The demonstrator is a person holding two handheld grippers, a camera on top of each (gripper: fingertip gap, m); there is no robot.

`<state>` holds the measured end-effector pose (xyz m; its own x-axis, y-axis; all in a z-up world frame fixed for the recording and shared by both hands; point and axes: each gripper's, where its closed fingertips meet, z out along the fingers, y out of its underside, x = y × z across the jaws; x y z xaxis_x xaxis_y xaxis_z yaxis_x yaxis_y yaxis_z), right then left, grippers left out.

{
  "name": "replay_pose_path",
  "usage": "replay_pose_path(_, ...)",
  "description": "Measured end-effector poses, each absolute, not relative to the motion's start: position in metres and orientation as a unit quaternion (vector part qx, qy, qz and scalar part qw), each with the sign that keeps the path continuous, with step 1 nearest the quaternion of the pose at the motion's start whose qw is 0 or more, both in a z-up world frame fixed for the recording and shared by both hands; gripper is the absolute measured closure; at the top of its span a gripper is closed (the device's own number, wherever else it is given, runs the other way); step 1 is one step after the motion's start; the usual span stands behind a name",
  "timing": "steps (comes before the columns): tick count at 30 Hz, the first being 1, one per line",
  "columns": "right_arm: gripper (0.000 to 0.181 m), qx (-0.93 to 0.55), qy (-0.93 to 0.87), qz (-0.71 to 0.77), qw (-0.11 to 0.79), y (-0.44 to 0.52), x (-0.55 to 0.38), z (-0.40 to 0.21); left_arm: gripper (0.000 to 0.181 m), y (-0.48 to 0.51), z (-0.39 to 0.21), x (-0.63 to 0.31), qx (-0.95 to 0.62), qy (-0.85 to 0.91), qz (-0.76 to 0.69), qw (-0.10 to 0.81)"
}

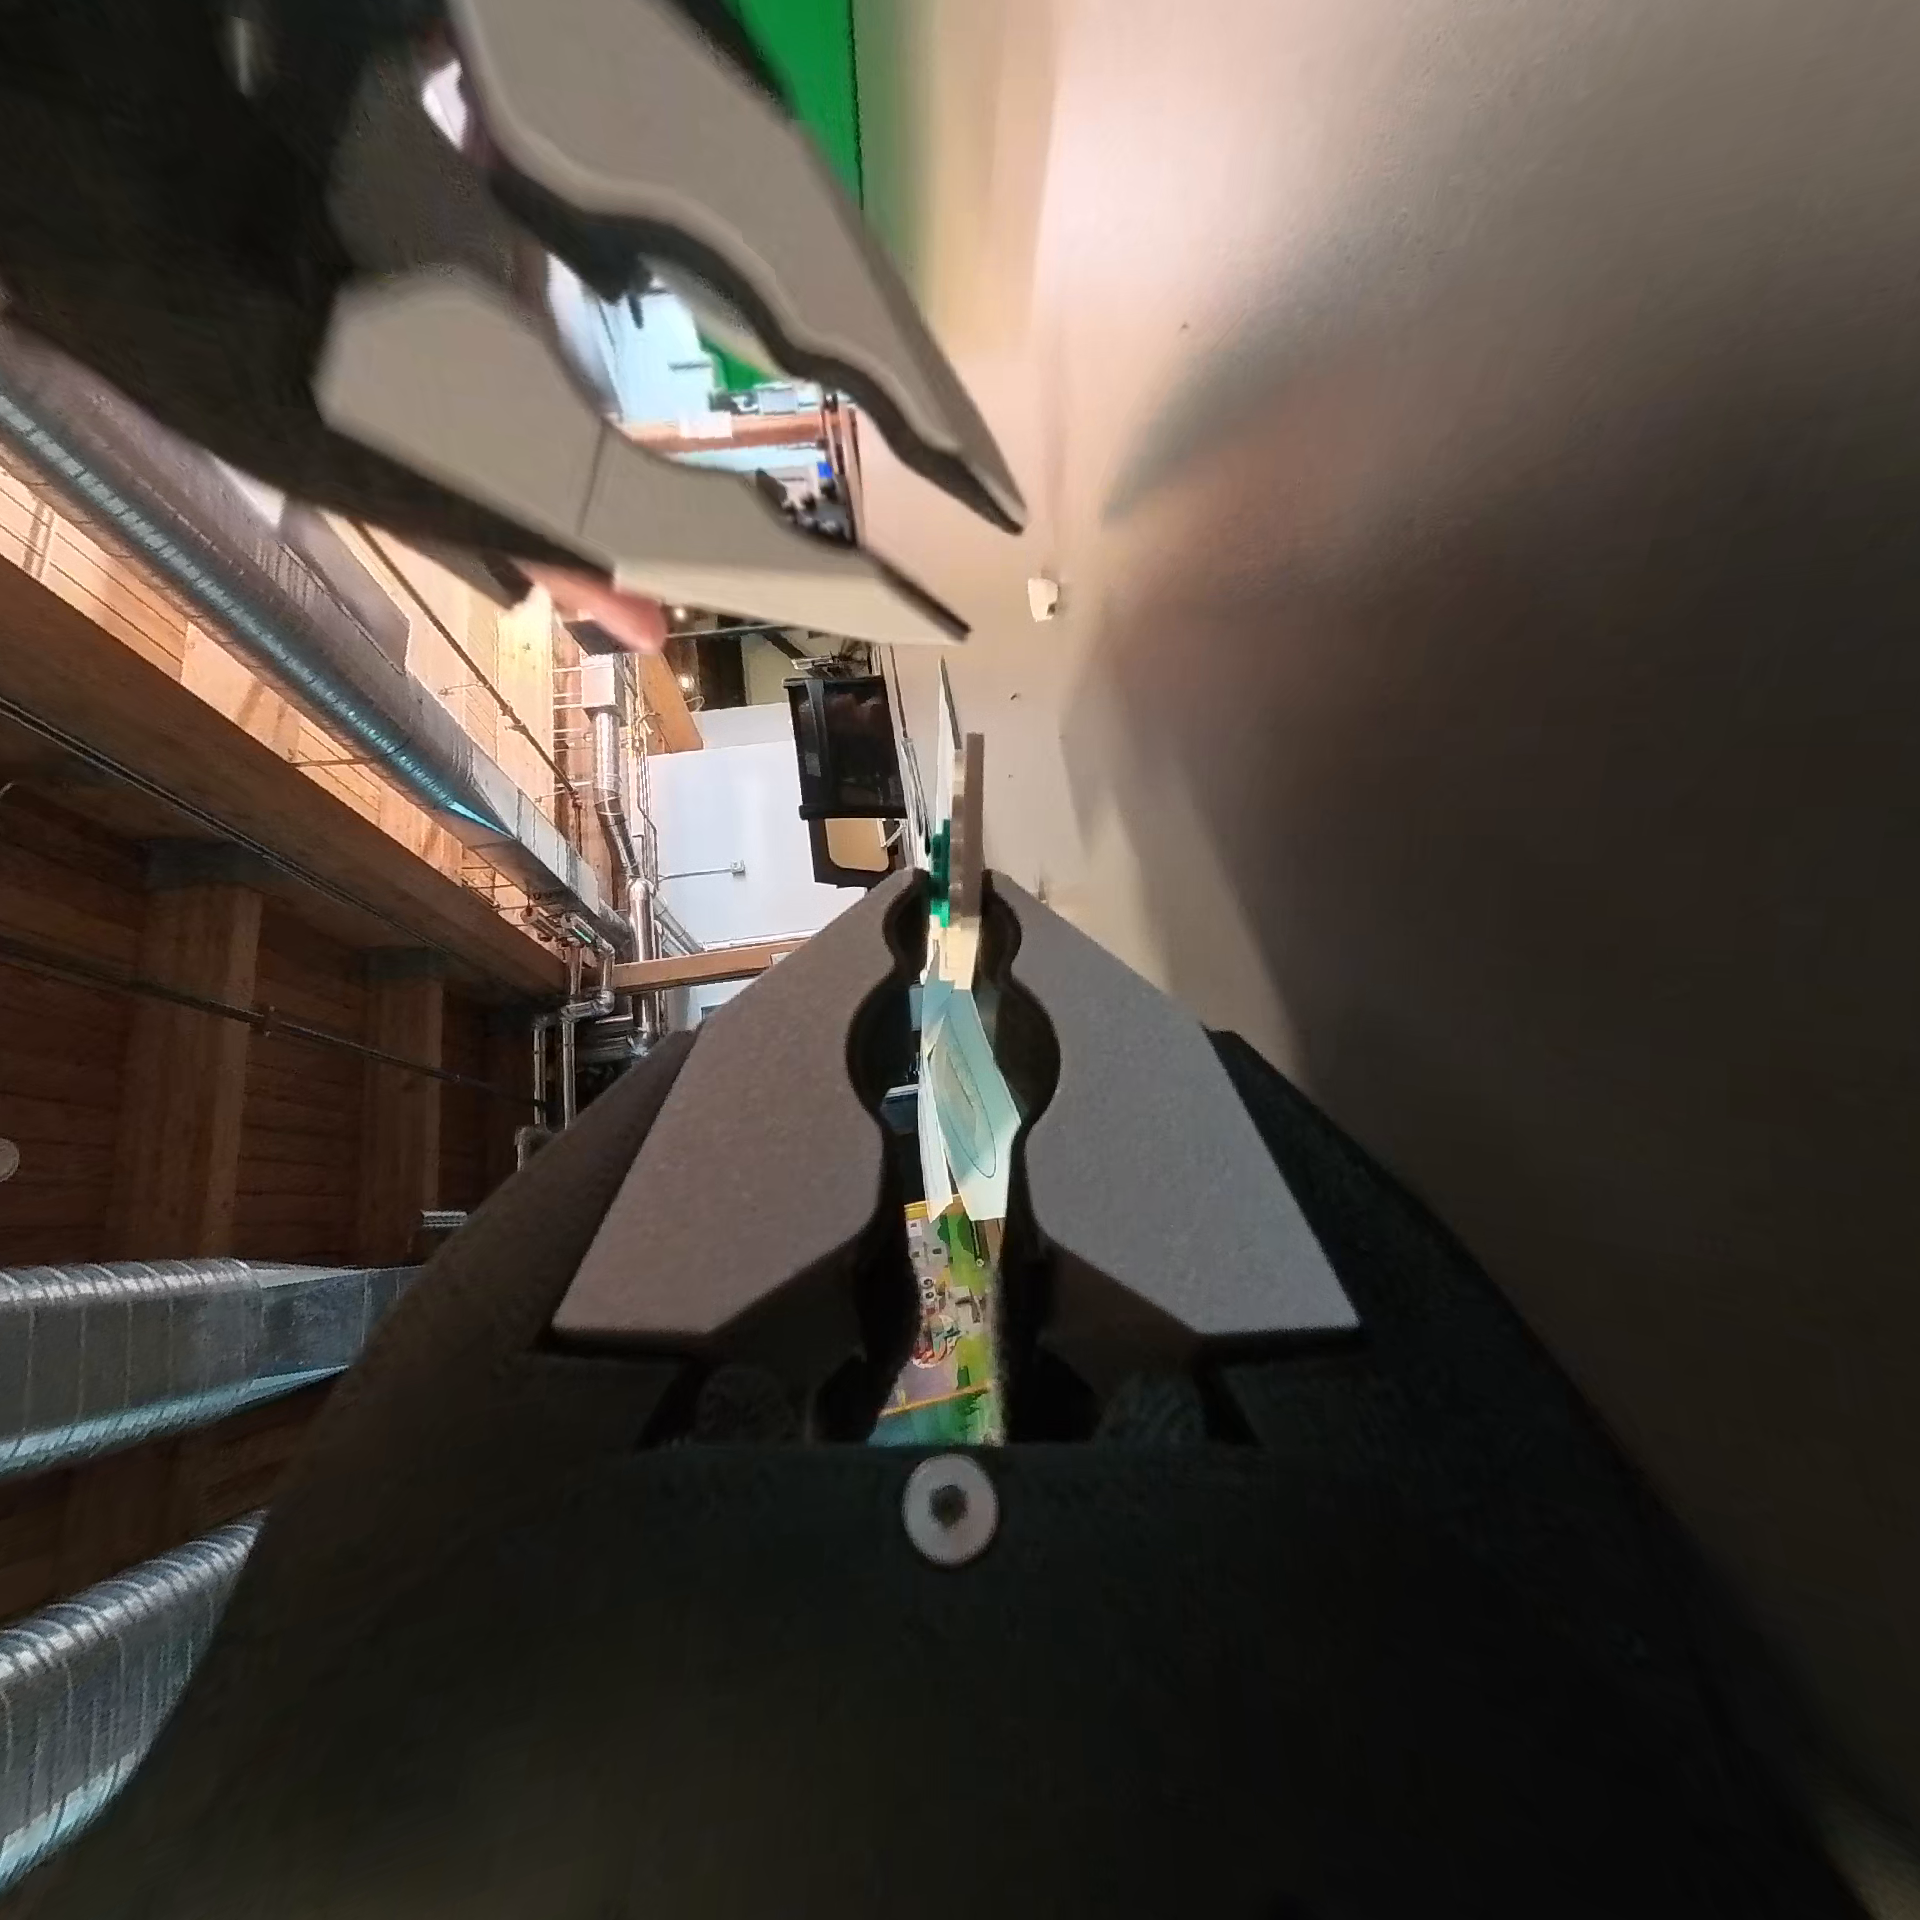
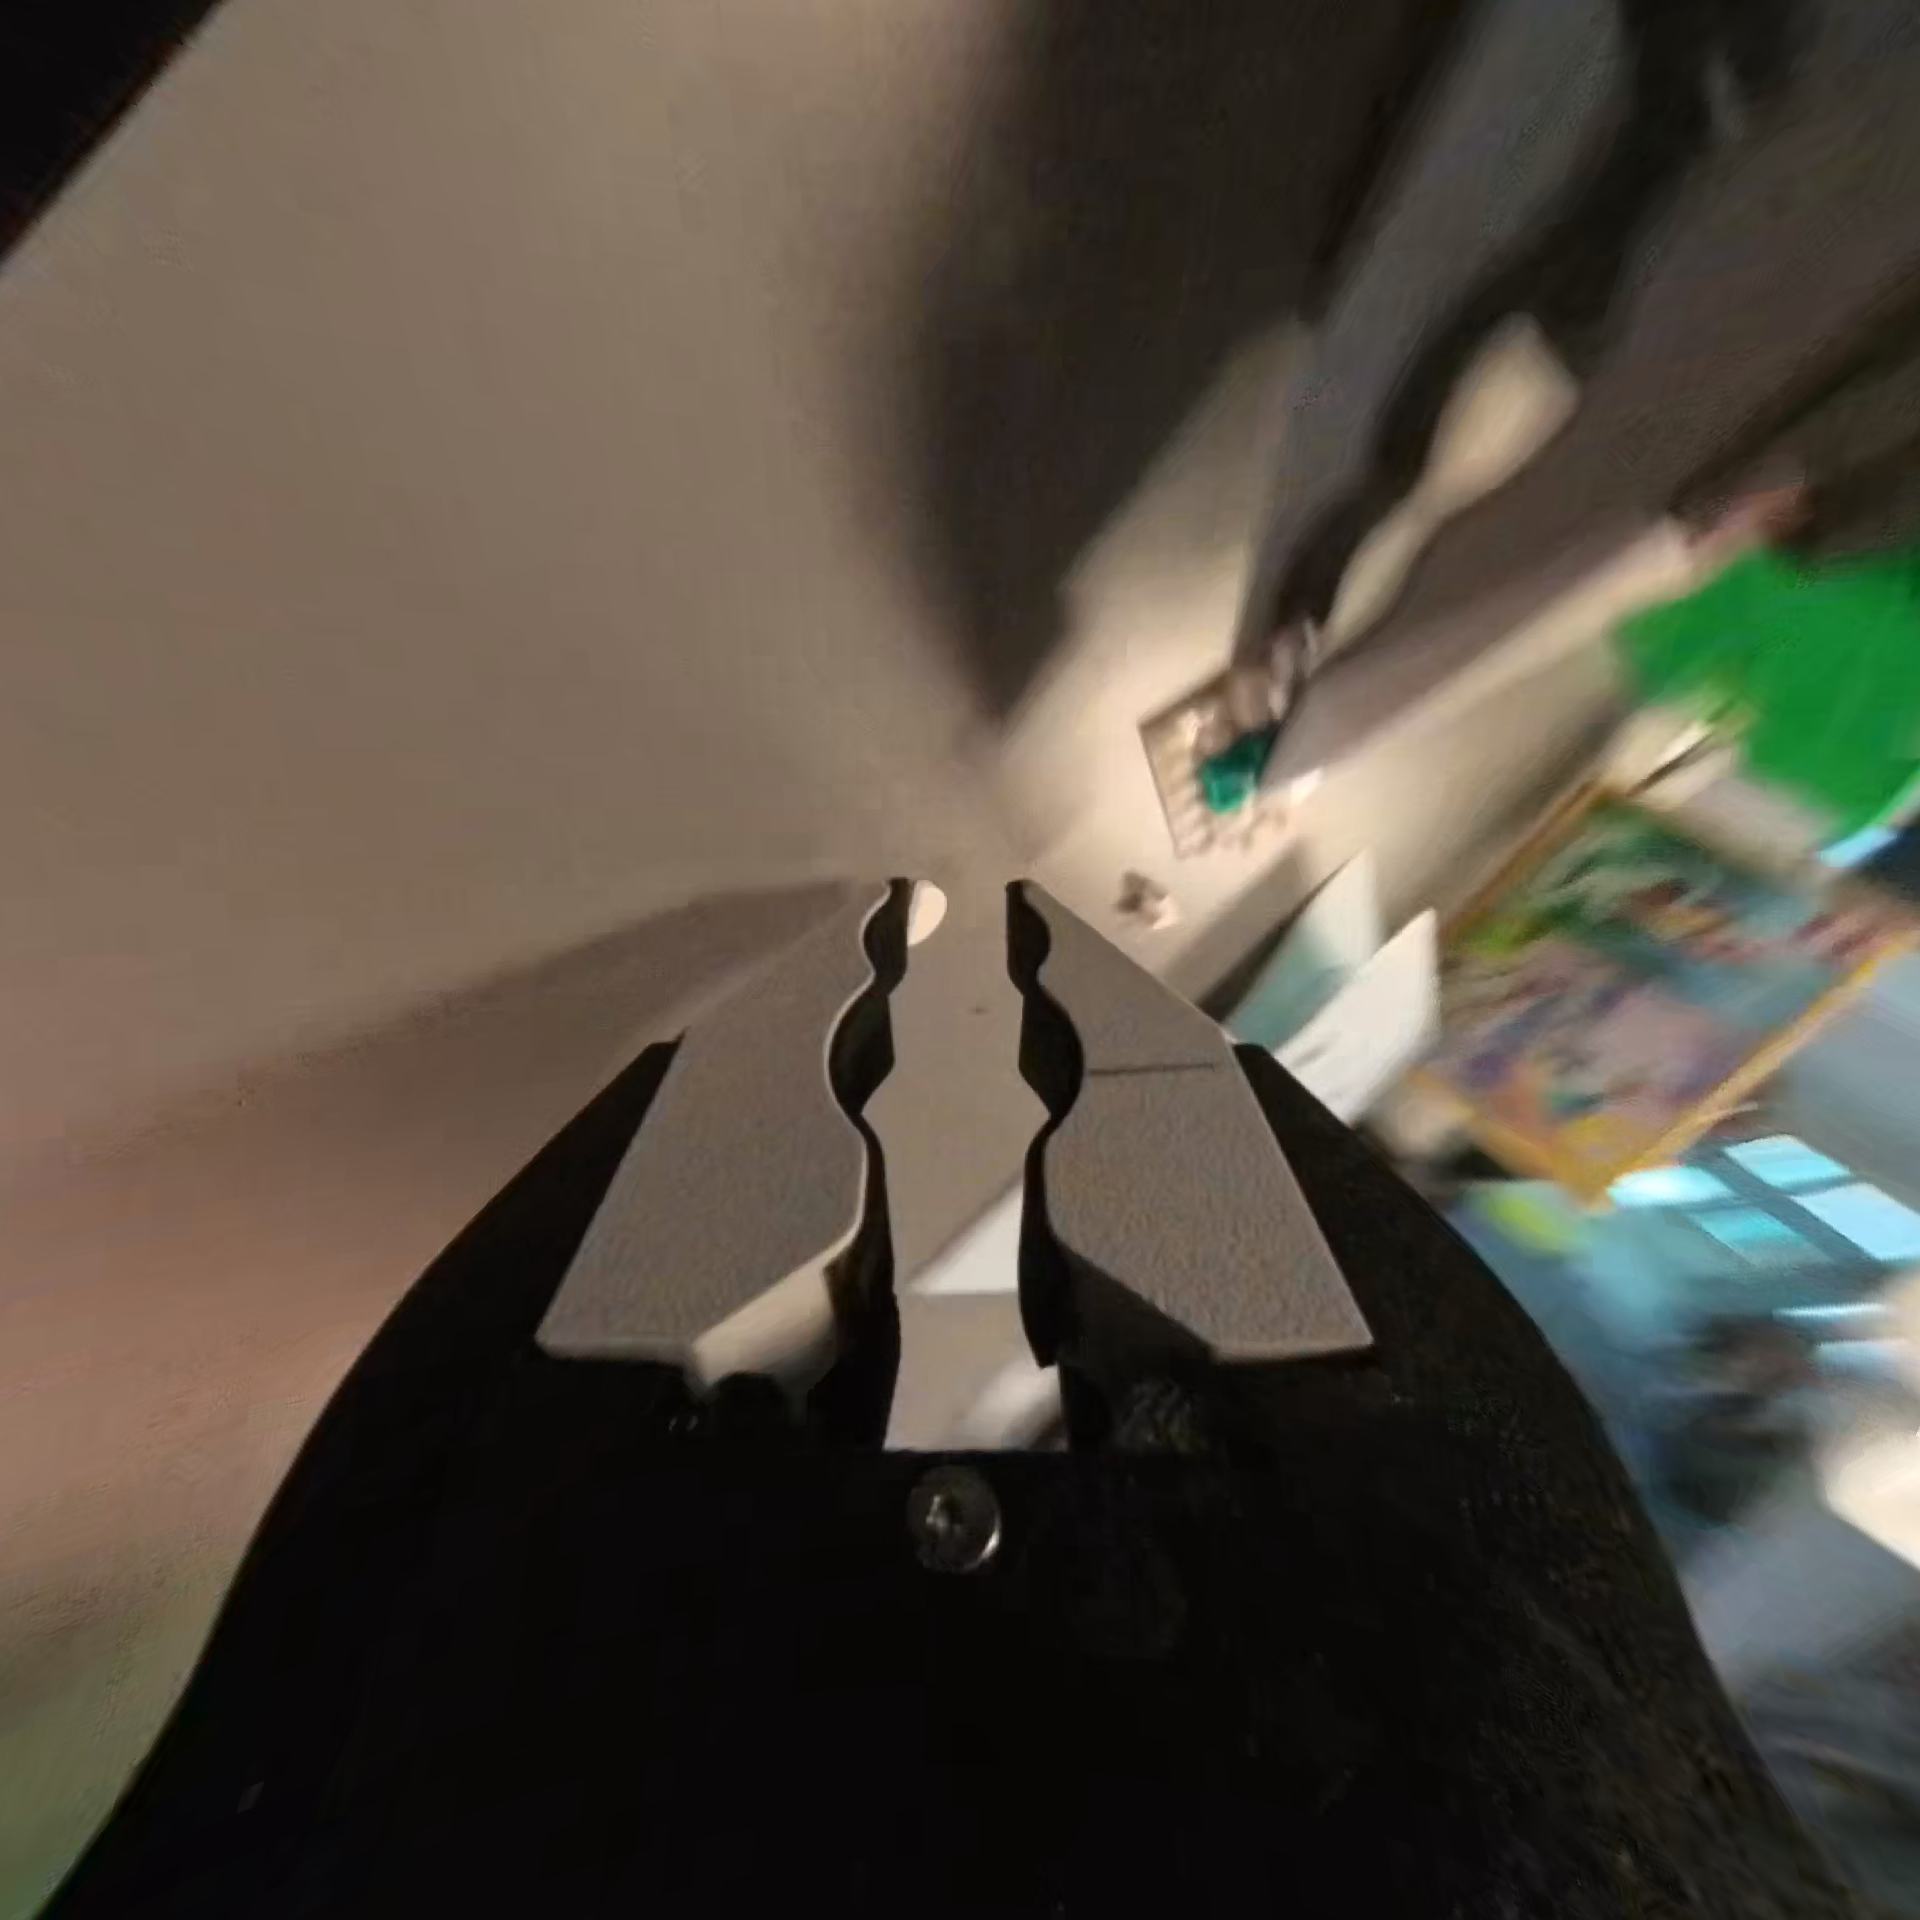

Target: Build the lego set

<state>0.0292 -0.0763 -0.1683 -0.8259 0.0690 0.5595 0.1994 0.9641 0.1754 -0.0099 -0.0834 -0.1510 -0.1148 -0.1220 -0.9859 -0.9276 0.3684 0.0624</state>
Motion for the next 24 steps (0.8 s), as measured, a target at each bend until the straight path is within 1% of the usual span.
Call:
replay_pose_path(1,0.163,-0.146,-0.948,-0.068,0.276,-0.074,0.03,-0.167,0.174,-0.083,-0.151,-0.01,-0.41,0.64,0.384,0.524)
replay_pose_path(2,0.157,-0.207,-0.942,-0.02,0.265,-0.072,0.03,-0.166,0.174,-0.083,-0.151,-0.01,-0.41,0.64,0.385,0.524)
replay_pose_path(3,0.155,-0.256,-0.933,0.031,0.252,-0.074,0.03,-0.165,0.174,-0.083,-0.151,-0.01,-0.409,0.64,0.385,0.523)
replay_pose_path(5,0.151,-0.339,-0.907,0.111,0.225,-0.072,0.03,-0.163,0.174,-0.084,-0.15,-0.01,-0.408,0.641,0.386,0.523)
replay_pose_path(8,0.148,-0.418,-0.875,0.181,0.162,-0.069,0.036,-0.172,0.174,-0.084,-0.15,-0.009,-0.406,0.641,0.386,0.524)
replay_pose_path(11,0.148,-0.455,-0.852,0.223,0.13,-0.069,0.038,-0.18,0.174,-0.085,-0.149,-0.009,-0.404,0.642,0.387,0.524)
replay_pose_path(16,0.151,-0.492,-0.823,0.262,0.11,-0.068,0.039,-0.179,0.173,-0.086,-0.149,-0.009,-0.405,0.643,0.385,0.524)
replay_pose_path(24,0.152,-0.488,-0.808,0.32,0.086,-0.098,0.046,-0.175,0.174,-0.087,-0.148,-0.01,-0.406,0.643,0.383,0.524)
